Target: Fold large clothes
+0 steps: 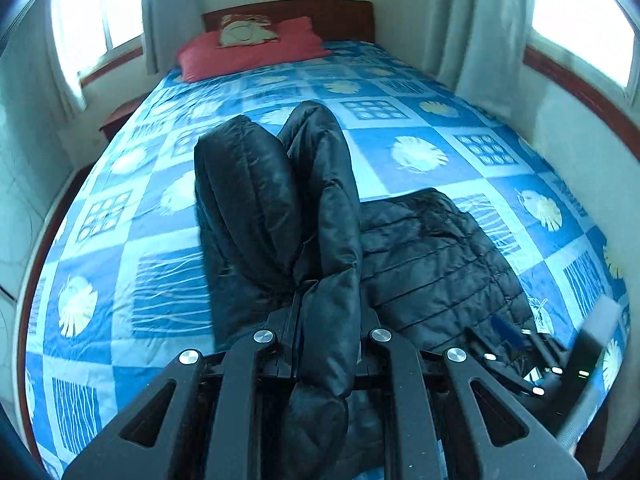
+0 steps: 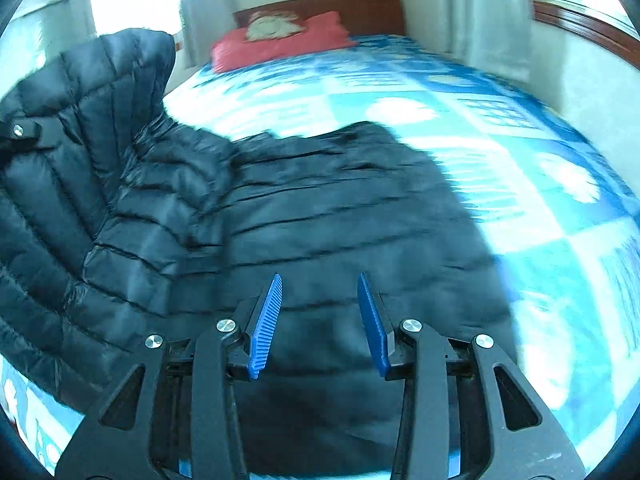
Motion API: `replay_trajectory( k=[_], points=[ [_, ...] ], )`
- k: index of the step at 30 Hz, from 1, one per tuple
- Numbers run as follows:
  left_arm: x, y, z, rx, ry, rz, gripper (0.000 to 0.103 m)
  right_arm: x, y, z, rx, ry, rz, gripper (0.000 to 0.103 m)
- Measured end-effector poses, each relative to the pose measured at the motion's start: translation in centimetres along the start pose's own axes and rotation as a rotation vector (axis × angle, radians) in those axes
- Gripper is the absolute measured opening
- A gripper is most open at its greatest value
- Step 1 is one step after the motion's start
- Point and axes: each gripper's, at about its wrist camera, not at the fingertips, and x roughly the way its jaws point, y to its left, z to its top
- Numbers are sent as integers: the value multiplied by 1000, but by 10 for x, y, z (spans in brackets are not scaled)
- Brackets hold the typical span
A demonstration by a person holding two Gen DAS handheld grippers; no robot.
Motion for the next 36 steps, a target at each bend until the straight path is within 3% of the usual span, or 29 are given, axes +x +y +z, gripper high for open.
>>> replay_trajectory(
  k=[12, 17, 22, 28, 32, 36],
  points=[
    [48, -135, 15, 113, 49, -44, 15, -23, -99, -29, 109, -4, -174, 48],
    [84, -170, -3, 116, 111, -59, 15, -22, -126, -42, 132, 17, -208, 48],
    [100, -192, -20, 128, 86, -13, 17, -13, -145, -49, 159, 48, -215, 48],
    [89, -210, -29, 138, 30, 25, 31, -13, -164, -55, 201, 53, -222, 48],
    [72, -222, -26, 118, -11, 1, 50, -15, -172, -56, 213, 57, -238, 48],
    [54, -226, -20, 86, -15, -57, 53, -20, -177, -57, 218, 54, -257, 48]
  ],
)
